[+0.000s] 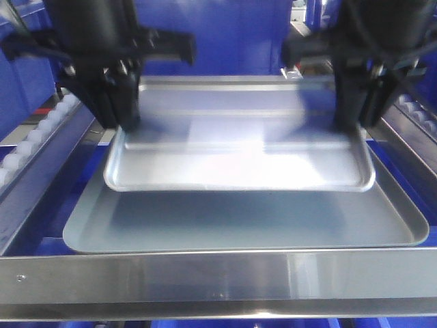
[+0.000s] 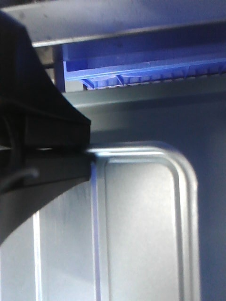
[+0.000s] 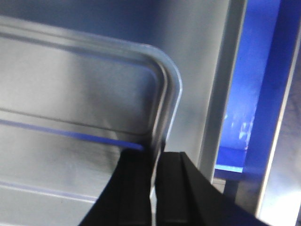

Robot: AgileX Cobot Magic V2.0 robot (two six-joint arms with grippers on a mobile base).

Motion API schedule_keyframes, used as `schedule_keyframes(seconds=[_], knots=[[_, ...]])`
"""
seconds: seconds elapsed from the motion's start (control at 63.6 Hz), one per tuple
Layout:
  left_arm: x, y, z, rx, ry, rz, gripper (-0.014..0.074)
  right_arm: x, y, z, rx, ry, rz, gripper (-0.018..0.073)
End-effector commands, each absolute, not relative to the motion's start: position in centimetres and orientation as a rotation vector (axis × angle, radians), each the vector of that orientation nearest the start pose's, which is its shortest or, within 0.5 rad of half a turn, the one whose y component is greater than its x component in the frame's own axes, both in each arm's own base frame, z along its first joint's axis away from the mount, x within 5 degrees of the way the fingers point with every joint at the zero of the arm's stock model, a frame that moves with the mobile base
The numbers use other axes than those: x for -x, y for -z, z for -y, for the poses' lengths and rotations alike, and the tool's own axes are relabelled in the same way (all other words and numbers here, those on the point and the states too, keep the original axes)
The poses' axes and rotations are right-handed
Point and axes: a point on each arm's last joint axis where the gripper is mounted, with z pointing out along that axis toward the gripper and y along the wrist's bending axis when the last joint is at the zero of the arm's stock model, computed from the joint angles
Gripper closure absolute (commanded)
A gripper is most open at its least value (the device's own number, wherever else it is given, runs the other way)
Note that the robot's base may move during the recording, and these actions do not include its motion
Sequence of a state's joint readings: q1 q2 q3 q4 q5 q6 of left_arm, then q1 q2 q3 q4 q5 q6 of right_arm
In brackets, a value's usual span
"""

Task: Grab silver tray and stack on right shelf
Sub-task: 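Lower the silver tray into the grey-blue tray with both grippers, then open both grippers and raise them away from the stacked trays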

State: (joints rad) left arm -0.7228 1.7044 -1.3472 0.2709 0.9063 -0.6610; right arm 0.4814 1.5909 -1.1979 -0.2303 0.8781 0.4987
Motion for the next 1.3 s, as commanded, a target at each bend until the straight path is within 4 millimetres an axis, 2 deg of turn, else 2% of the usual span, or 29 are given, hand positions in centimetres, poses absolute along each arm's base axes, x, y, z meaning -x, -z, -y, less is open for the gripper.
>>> schedule_keyframes(seconds=[0.0, 0.126, 0.251, 0.377, 0.456, 0.55, 0.629, 0.707, 0.88, 0.959, 1.022, 1.147, 1.226, 1.289], knots=[[-28.7, -28.5, 22.6, -0.317, 0.102, -2.573, 0.0691, -30.6, -28.5, -13.5, 0.175, -0.026, -2.583, 0.0505], [-29.4, -27.5, 23.3, -0.334, 0.117, -2.565, 0.0686, -31.2, -27.9, -13.5, 0.17, -0.027, -2.582, 0.0505], [-29.8, -27.4, 23.3, -0.329, 0.141, -2.545, 0.0686, -31.3, -27.6, -13.5, 0.172, -0.024, -2.589, 0.0488], [-30.2, -27.3, 22.8, -0.302, 0.191, -2.566, 0.0672, -31.4, -27.4, -13.6, 0.173, -0.022, -2.593, 0.035], [-30.5, -27.2, 22.4, -0.28, 0.242, -2.596, 0.058, -31.5, -27.4, -13.6, 0.174, -0.026, -2.587, 0.0232], [-30.8, -27.2, 21.9, -0.271, 0.269, -2.611, 0.038, -31.5, -27.5, -13.7, 0.175, -0.033, -2.579, 0.0104], [-30.8, -27.1, 21.8, -0.269, 0.266, -2.615, 0.0234, -31.5, -27.5, -13.7, 0.175, -0.035, -2.576, 0.0055], [-30.7, -27.2, 21.8, -0.269, 0.26, -2.623, 0.018, -31.5, -27.5, -13.7, 0.175, -0.035, -2.576, 0.0054], [-30.3, -27.4, 21.4, -0.27, 0.233, -2.657, 0.0186, -31.3, -28.1, -13.6, 0.172, -0.044, -2.559, 0.0069], [-29.7, -28.1, 21.2, -0.269, 0.23, -2.668, 0.0188, -30.9, -28.9, -13.4, 0.166, -0.055, -2.542, 0.0111], [-29.1, -29.0, 20.9, -0.297, 0.222, -2.665, 0.0212, -30.4, -29.7, -13.2, 0.161, -0.063, -2.524, 0.0179], [-27.6, -31.0, 20.2, -0.344, 0.229, -2.629, 0.0355, -29.1, -31.2, -12.6, 0.154, -0.077, -2.493, 0.0382], [-26.2, -32.3, 19.6, -0.36, 0.253, -2.58, 0.0503, -28.1, -31.7, -12.0, 0.156, -0.082, -2.474, 0.0496], [-25.3, -32.7, 19.1, -0.363, 0.284, -2.538, 0.0614, -27.2, -31.7, -11.6, 0.174, -0.084, -2.458, 0.0504]])
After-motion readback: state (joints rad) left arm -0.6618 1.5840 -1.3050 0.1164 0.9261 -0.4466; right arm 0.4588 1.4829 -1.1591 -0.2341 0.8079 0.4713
